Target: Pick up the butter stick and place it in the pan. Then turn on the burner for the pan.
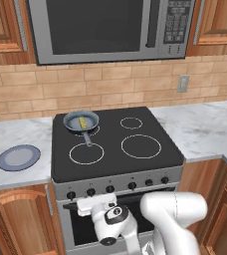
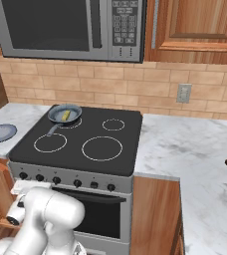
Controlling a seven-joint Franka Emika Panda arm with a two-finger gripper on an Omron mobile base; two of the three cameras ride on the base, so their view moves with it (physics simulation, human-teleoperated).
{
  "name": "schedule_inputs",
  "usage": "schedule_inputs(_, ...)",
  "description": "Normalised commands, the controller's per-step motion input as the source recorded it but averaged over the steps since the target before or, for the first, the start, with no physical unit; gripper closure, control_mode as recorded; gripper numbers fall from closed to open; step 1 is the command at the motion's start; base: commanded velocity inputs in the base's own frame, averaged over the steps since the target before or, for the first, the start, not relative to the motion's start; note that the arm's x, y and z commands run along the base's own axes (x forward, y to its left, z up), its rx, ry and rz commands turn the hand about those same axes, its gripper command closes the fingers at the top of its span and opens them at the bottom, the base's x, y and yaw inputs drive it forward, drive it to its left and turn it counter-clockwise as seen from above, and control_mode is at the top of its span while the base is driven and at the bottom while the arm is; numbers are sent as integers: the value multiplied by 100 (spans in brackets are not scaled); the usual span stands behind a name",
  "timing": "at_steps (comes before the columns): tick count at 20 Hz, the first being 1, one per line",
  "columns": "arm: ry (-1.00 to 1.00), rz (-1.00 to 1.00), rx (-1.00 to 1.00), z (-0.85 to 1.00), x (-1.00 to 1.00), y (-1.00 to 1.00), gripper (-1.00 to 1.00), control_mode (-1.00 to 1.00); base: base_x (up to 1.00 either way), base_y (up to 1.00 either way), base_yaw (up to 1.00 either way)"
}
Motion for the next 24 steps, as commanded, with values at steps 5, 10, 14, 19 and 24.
schedule_inputs(5, 0, 0, 4, -9, 17, 0, -100, -100, 0, 0, 0)
schedule_inputs(10, 0, 1, 5, -23, 14, 0, -100, -100, 0, 0, 0)
schedule_inputs(14, 0, 0, 4, -33, 6, 0, -100, -100, 0, 0, 0)
schedule_inputs(19, 0, 0, 3, -33, 1, 0, -100, -100, 0, 0, 0)
schedule_inputs(24, 0, 0, 1, -17, 8, 5, -100, -100, 0, 0, 0)
